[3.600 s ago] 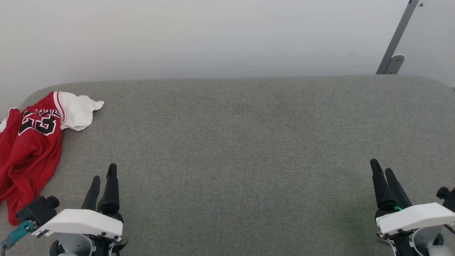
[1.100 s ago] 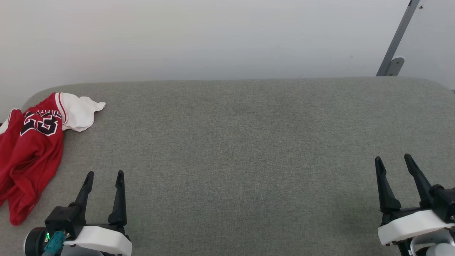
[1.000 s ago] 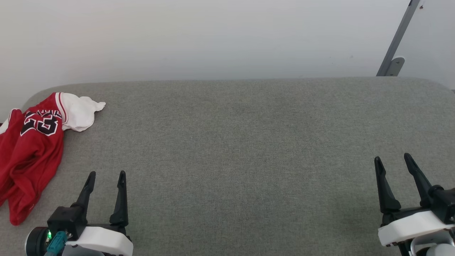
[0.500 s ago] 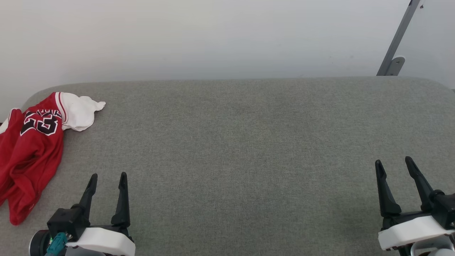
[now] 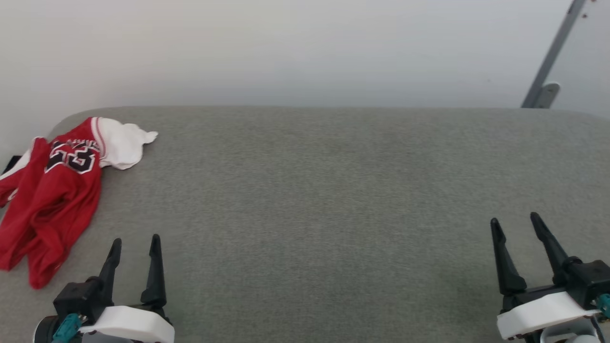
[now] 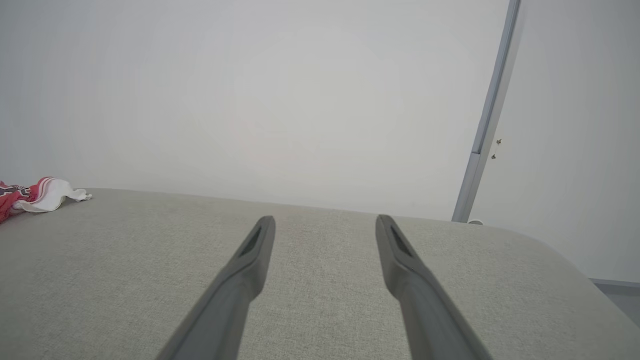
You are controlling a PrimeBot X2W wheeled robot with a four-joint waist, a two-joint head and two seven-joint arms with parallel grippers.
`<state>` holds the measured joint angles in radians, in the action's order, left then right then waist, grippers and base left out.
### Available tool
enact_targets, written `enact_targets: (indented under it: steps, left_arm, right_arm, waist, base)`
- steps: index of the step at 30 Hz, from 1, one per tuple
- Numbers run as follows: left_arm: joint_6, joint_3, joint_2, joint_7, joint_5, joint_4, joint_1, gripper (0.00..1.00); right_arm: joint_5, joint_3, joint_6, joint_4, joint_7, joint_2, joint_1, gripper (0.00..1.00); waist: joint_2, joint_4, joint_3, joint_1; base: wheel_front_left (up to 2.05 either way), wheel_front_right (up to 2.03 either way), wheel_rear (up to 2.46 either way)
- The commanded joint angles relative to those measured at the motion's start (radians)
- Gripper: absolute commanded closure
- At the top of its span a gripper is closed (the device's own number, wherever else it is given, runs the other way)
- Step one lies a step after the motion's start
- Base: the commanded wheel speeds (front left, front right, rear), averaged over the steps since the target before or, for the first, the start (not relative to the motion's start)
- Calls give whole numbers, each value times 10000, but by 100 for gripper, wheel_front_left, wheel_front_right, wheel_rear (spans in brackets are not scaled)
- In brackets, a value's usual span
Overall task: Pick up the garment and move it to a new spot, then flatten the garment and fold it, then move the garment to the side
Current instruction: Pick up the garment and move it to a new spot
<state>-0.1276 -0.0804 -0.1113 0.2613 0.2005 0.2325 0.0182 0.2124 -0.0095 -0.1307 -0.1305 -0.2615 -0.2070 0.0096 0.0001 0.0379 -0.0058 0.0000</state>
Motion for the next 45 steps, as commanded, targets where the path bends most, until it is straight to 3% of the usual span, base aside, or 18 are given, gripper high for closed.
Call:
enact_targets:
  steps: [1, 20, 28, 37, 45]
  left_arm:
    - [-18, -144, 41, 55, 54, 78, 105, 0]
    - [119, -1337, 245, 55, -280, 690, 188, 0]
    - [89, -1540, 278, 55, -343, 772, 125, 0]
    - [72, -1867, 354, 55, -237, 707, 240, 0]
    - [42, -1827, 463, 55, -134, 1081, 739, 0]
  right_arm:
    - [105, 109, 0, 5, -48, -37, -79, 0]
    - [488, 1880, 1, -335, -48, -174, -581, 0]
    - [637, 2344, 1, -439, -48, -161, -745, 0]
    - [725, 2752, 1, -533, -48, -212, -1062, 0]
    - [665, 2406, 1, -507, -49, -288, -942, 0]
  waist:
    - [-1, 253, -53, 0]
    - [-1, 3376, -563, 0]
    - [-1, 4236, -655, 0]
    - [-1, 4472, -471, 0]
    - [-1, 4517, -382, 0]
  base:
    - [0, 0, 0]
    - [0, 0, 0]
    - [0, 0, 0]
    - [0, 0, 0]
    - [0, 0, 0]
